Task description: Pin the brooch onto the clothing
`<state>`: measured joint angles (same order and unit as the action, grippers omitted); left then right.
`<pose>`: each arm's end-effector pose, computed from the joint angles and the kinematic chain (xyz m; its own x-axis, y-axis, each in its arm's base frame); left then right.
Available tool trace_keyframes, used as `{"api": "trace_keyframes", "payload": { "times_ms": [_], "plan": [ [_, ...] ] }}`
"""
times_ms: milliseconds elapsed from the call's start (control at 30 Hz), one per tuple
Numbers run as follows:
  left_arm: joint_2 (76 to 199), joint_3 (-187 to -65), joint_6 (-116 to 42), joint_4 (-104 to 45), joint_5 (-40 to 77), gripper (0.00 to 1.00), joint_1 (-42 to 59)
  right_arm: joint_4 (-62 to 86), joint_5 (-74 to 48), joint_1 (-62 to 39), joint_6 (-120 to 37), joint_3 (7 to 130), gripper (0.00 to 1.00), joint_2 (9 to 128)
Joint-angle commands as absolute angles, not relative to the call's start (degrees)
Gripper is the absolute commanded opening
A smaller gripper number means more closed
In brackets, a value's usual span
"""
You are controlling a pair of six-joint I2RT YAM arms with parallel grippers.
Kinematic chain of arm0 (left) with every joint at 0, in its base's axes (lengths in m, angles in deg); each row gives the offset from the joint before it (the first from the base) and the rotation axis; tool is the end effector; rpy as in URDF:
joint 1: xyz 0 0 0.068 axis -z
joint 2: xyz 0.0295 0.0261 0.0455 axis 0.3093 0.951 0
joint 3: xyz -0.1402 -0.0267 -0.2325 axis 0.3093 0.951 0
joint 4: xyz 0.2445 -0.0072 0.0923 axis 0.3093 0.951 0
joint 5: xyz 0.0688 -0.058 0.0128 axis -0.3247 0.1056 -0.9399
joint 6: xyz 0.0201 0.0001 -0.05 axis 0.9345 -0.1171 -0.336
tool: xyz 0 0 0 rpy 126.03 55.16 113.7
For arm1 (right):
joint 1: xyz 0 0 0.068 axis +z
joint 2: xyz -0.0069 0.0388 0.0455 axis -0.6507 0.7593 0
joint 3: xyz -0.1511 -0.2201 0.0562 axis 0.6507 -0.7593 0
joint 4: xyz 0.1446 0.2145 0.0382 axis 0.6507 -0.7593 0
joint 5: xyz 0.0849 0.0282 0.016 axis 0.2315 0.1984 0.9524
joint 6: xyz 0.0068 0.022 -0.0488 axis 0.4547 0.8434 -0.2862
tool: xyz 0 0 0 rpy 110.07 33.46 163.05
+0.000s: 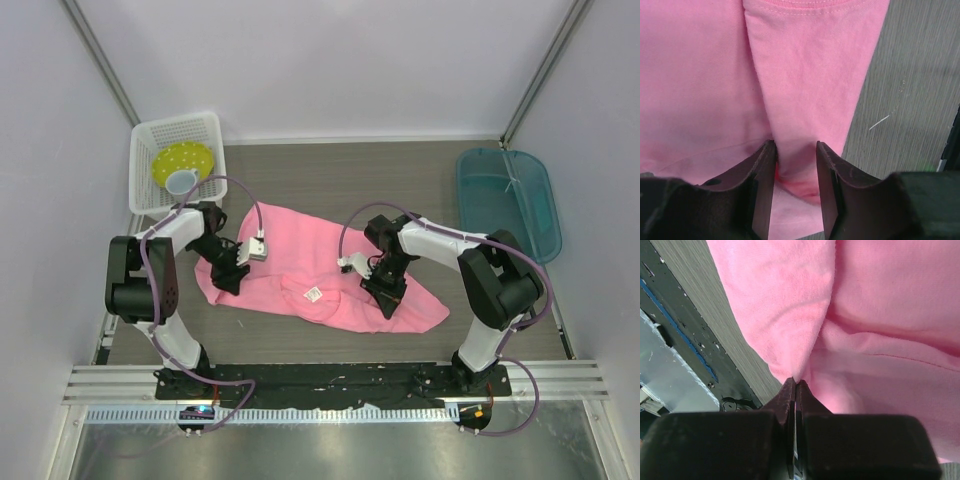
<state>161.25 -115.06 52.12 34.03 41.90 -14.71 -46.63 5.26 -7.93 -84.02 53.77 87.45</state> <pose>0.2728 -0.0344 0.1657 -0.2502 0.8478 -0.4676 0.9512 0.1253 -0.2820 0.2261 0.1632 0.1621 -0.4258 -0.8951 -0.1322 -0.8393 0.3361 0.4273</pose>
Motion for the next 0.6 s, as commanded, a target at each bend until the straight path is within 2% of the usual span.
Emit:
{"api": "trace_keyframes", "payload": {
  "times_ms": [0, 133, 233, 267, 300, 367, 567],
  "plan": [
    [160.2, -115.9, 54.9, 37.3, 43.0, 0.40, -14.6, -47.8, 5.5, -7.7, -83.7, 54.7, 0.01, 84.9],
    [158.6, -114.4, 53.7, 35.8, 41.4, 0.31, -14.5, -47.8, 5.4, -7.8, -83.6, 54.7, 0.01, 84.7],
    [156.7, -114.3, 49.1, 33.9, 41.5, 0.15, -14.6, -47.6, 4.6, -7.8, -83.1, 55.5, 0.01, 84.0],
    [156.1, -115.0, 47.2, 33.6, 42.4, 0.07, -14.5, -47.4, 4.3, -8.1, -82.7, 55.9, 0.01, 83.9],
    [154.5, -115.6, 42.0, 33.1, 43.0, 0.04, -14.5, -47.4, 3.9, -8.3, -82.3, 56.6, 0.01, 83.7],
    [151.9, -118.1, 37.7, 31.6, 45.5, 0.00, -14.6, -47.3, 2.3, -9.1, -81.1, 59.6, 0.01, 82.8],
    [135.3, -122.6, 23.4, 26.5, 48.6, 0.00, -15.8, -51.4, 0.3, -17.6, -79.4, 75.2, 0.01, 77.5]
  ]
}}
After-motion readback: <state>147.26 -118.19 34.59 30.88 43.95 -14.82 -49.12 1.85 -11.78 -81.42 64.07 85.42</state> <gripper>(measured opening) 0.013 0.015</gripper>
